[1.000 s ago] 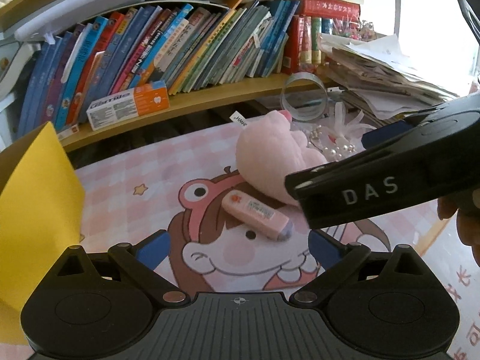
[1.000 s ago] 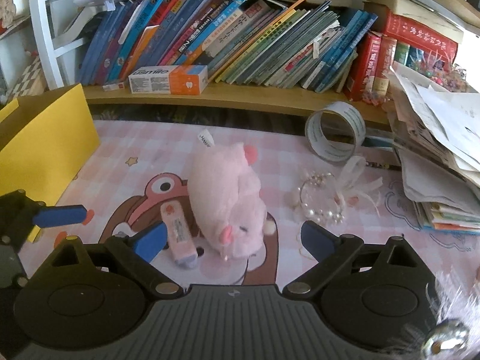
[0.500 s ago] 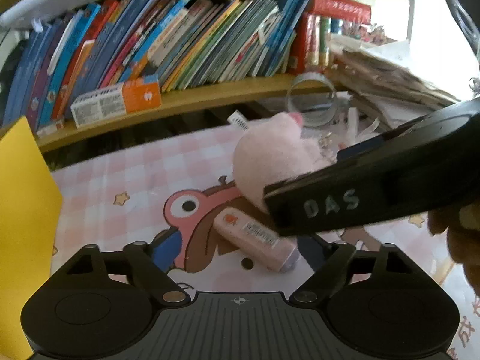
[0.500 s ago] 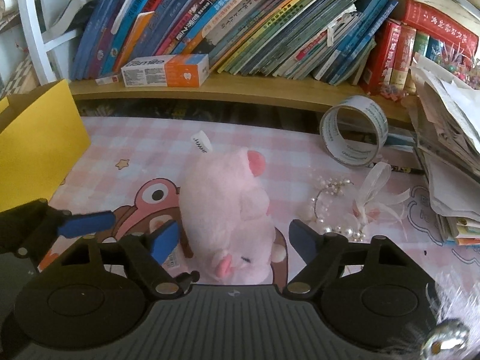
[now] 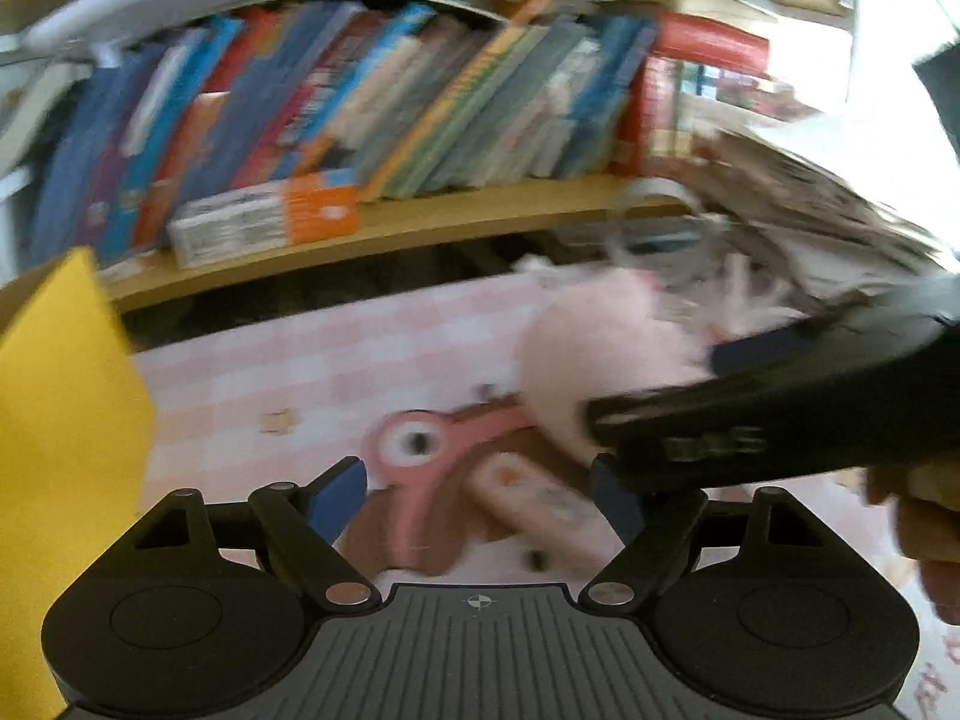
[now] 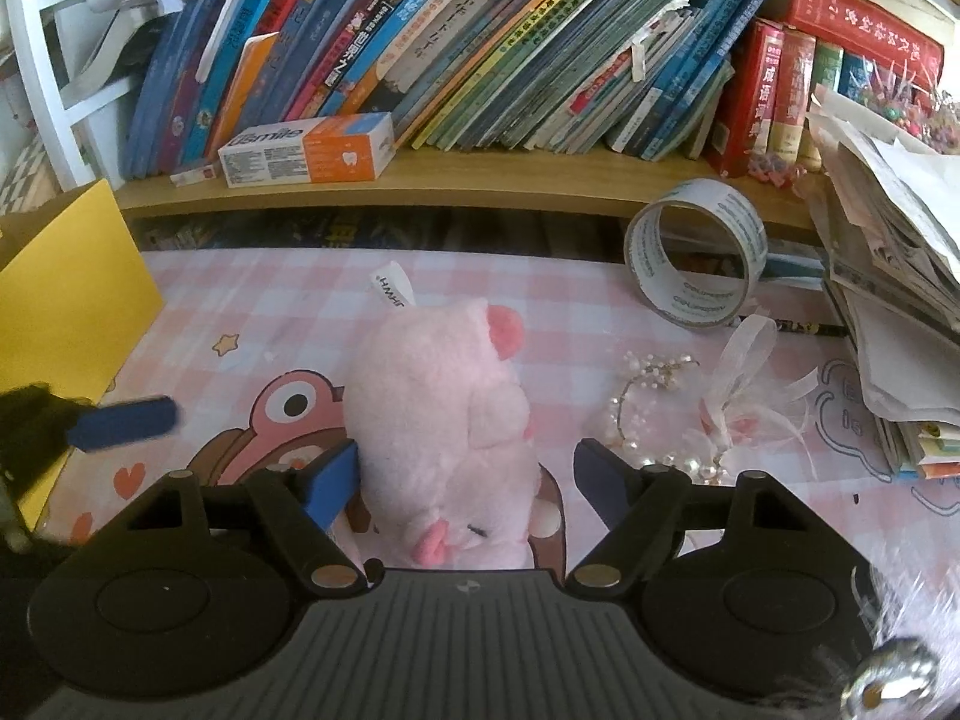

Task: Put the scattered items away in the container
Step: 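Close the right tool on the pig plush while the left tool closes on the USB stick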

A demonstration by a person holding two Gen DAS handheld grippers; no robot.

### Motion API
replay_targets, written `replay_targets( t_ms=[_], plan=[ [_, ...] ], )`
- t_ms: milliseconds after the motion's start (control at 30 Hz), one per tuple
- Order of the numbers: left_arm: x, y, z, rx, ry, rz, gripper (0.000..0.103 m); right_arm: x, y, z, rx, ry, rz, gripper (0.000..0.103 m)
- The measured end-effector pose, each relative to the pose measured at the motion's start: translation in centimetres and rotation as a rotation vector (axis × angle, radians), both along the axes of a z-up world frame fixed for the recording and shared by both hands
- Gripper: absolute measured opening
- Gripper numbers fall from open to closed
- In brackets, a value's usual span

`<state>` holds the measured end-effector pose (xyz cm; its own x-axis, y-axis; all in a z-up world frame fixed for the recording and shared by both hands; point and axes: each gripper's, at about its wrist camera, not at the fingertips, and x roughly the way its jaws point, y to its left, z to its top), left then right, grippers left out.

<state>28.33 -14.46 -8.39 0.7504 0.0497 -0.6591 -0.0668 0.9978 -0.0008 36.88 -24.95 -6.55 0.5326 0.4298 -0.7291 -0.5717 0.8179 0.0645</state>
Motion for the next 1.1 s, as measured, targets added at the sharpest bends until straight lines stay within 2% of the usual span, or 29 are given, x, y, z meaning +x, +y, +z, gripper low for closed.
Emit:
replay_targets(
  t_ms=[200,367,433,600,800,867,933,1033,1100],
  plan=[
    [1.7,-1.1,-1.8,-0.02,0.054,-0.009,0.083,0.1,-0.2,-0.1,-0.003,0.007,0.009,0.077],
    [1.4,-0.5,-1.9,0.014,0.091,-0.008,0.065,0.1,-0.1,-0.4,0.001,0.018,0.009,0.077],
    [1.2,-0.2,-1.7,0.031,0.094,0.004,0.055,0.1,0.1,-0.5,0.0,0.019,0.016,0.077],
    [1.5,0.1,-2.0,0.029,0.1,0.005,0.053,0.3,1.1,-1.1,-0.023,0.022,0.044,0.077],
    [1.9,0.0,-2.3,0.014,0.087,0.011,0.051,0.9,1.5,-1.8,-0.049,0.037,0.051,0.07],
    [1.9,0.1,-2.2,0.012,0.087,0.002,0.046,0.9,1.4,-1.8,-0.045,0.045,0.053,0.065],
    [1.8,0.1,-2.1,0.009,0.089,-0.009,0.031,0.8,1.3,-1.8,-0.041,0.048,0.052,0.061],
    [1.5,0.4,-2.0,-0.002,0.092,-0.015,0.025,0.6,1.1,-1.6,-0.036,0.052,0.056,0.058],
    [1.4,0.6,-1.9,-0.014,0.097,-0.02,0.024,0.3,0.9,-1.4,-0.034,0.056,0.054,0.057]
  ],
)
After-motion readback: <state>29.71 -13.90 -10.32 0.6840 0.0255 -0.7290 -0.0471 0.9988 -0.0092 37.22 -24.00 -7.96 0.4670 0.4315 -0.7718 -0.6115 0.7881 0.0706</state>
